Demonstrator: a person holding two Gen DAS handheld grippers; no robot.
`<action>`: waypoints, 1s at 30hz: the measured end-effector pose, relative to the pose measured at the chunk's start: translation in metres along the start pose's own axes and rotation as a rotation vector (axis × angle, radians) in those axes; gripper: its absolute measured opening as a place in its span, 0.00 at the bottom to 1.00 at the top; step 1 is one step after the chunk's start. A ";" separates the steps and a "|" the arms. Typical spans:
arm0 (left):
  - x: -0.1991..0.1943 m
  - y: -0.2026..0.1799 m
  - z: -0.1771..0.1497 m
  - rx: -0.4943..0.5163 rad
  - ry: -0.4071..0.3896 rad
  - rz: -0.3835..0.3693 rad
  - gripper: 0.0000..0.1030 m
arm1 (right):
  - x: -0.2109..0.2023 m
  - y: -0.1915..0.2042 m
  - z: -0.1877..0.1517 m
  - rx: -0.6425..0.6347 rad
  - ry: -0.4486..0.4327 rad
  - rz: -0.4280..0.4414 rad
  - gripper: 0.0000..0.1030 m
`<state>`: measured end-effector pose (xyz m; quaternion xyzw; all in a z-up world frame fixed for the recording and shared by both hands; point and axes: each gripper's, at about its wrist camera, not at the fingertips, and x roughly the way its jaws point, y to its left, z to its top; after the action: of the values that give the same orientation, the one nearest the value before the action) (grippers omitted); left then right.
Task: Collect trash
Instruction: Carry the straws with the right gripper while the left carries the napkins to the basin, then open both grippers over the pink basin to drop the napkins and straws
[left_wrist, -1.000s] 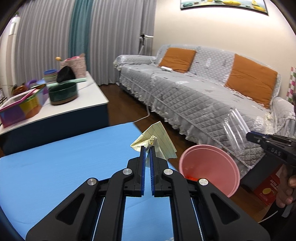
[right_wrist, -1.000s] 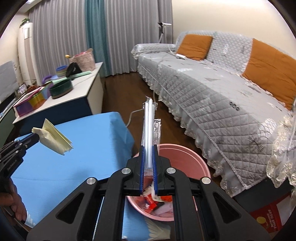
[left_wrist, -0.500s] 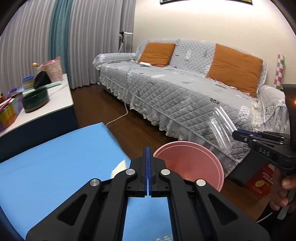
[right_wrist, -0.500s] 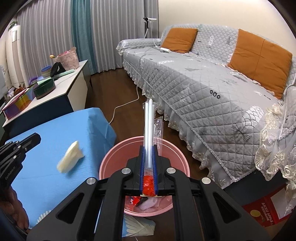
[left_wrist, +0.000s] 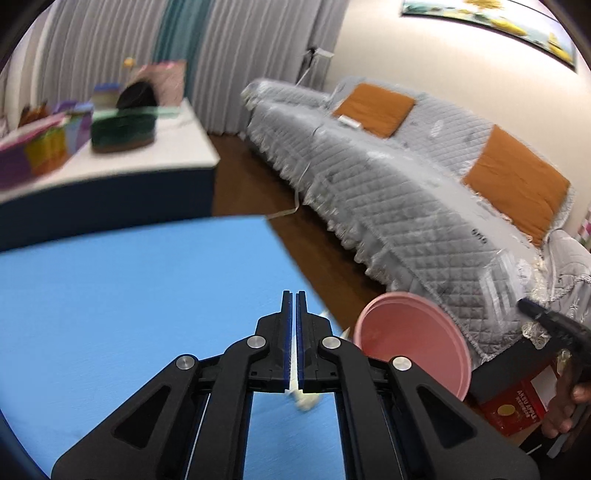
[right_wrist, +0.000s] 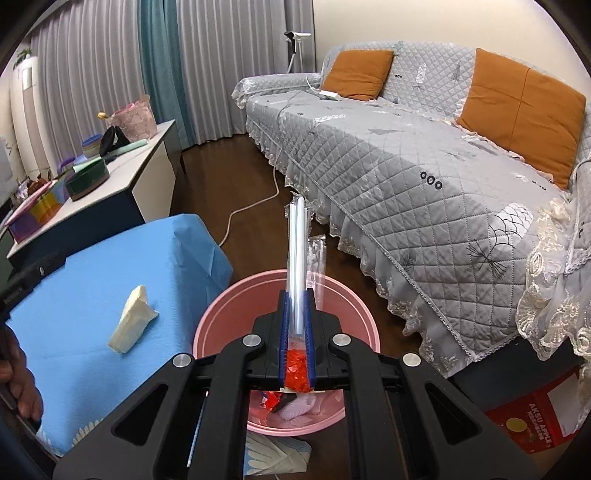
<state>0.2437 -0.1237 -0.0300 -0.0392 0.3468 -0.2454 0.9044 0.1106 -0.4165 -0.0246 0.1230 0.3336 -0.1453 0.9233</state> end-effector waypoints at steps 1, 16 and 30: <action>0.004 0.002 -0.003 0.001 0.013 0.006 0.06 | 0.000 0.000 0.001 0.006 -0.003 0.007 0.08; 0.064 -0.040 -0.053 0.221 0.189 -0.025 0.18 | 0.008 0.006 0.000 -0.015 0.015 0.013 0.08; 0.040 -0.061 -0.029 0.221 0.082 -0.028 0.01 | 0.015 0.010 -0.003 -0.034 0.033 0.003 0.08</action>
<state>0.2252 -0.1935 -0.0619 0.0659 0.3538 -0.2960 0.8848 0.1232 -0.4095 -0.0355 0.1100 0.3510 -0.1361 0.9199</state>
